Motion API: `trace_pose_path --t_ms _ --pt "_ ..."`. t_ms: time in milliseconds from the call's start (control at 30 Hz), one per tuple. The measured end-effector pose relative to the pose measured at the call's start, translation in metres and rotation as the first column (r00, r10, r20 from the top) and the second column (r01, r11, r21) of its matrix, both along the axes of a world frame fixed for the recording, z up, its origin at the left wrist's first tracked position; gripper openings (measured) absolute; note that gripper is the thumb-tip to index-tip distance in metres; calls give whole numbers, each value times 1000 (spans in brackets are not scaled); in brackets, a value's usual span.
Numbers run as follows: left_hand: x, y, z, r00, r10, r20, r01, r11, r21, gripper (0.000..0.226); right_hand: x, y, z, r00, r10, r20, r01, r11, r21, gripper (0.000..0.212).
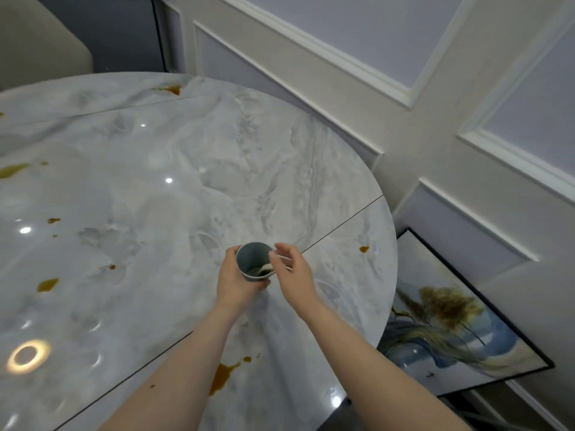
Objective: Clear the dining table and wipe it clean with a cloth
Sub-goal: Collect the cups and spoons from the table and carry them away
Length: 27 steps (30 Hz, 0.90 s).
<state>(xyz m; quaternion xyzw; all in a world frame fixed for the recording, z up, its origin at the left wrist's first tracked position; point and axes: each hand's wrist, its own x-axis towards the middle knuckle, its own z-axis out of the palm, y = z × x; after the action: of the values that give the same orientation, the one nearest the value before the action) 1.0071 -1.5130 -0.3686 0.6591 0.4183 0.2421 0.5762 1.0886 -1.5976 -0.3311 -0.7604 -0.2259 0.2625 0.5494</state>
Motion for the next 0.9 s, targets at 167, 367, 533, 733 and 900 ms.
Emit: trace_pose_path --t_ms 167,367,533,733,900 --pt "-47 15 24 993 115 32 -115 993 7 76 -27 19 10 997 37 -74 -32 997 64 26" --pt "-147 36 53 965 227 134 -227 974 -14 75 -95 38 9 965 260 -15 -260 961 -91 40" --pt "-267 39 74 933 320 166 -328 945 19 79 -217 57 16 868 496 25 -485 858 -166 45" --pt "-431 32 95 886 414 207 -431 901 42 75 -385 77 28 788 616 -3 -616 787 -40 41" --pt "-554 38 109 812 547 203 -573 814 99 74 -512 95 43 724 690 -5 -689 723 60 38"
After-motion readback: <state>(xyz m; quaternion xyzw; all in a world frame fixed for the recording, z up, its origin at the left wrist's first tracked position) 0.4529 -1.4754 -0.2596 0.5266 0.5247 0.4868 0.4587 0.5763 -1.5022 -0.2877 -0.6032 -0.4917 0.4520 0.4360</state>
